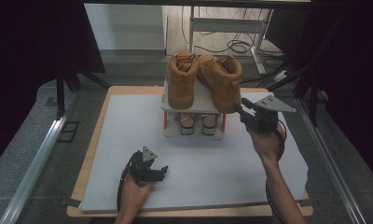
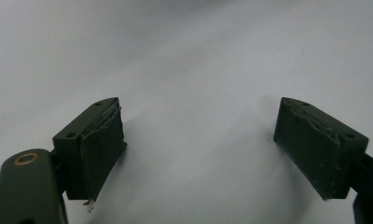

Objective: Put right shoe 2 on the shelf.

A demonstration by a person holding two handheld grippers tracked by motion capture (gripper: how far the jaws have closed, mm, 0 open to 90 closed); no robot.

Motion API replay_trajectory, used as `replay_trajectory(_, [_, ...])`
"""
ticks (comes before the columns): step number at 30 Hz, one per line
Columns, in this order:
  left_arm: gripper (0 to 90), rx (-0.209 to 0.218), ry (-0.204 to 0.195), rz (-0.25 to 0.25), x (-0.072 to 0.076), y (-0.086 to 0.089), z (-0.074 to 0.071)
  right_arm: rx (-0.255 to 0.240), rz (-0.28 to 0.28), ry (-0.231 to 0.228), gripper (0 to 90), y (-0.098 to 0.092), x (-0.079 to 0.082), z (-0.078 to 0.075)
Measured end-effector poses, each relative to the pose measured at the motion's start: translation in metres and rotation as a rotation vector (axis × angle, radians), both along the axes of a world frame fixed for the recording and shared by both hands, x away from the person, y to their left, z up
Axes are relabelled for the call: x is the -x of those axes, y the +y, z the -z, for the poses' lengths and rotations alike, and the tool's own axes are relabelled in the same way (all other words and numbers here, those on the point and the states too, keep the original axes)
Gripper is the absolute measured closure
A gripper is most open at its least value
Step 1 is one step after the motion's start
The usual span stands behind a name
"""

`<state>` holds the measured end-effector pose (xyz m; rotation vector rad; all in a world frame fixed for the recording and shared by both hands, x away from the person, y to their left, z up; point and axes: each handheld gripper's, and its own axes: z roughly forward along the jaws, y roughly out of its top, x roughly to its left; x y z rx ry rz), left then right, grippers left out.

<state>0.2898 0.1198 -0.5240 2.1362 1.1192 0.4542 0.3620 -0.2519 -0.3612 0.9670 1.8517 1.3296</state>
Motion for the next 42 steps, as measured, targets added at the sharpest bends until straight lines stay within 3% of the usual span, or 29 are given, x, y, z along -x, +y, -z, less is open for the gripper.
replay_trajectory(4, [15.6,-0.001,0.001,0.001,0.0,0.0,0.0,-0.007,-0.004,0.002,73.9,-0.004,0.003,0.005])
replay_trajectory(16, [15.6,-0.002,0.0,0.001,0.0,0.0,0.0,-0.002,0.0,0.017,88.8,-0.008,0.005,0.017])
replay_trajectory(42, [15.6,-0.005,0.001,0.002,0.0,0.0,0.0,-0.005,-0.004,0.023,89.5,-0.006,0.001,0.023])
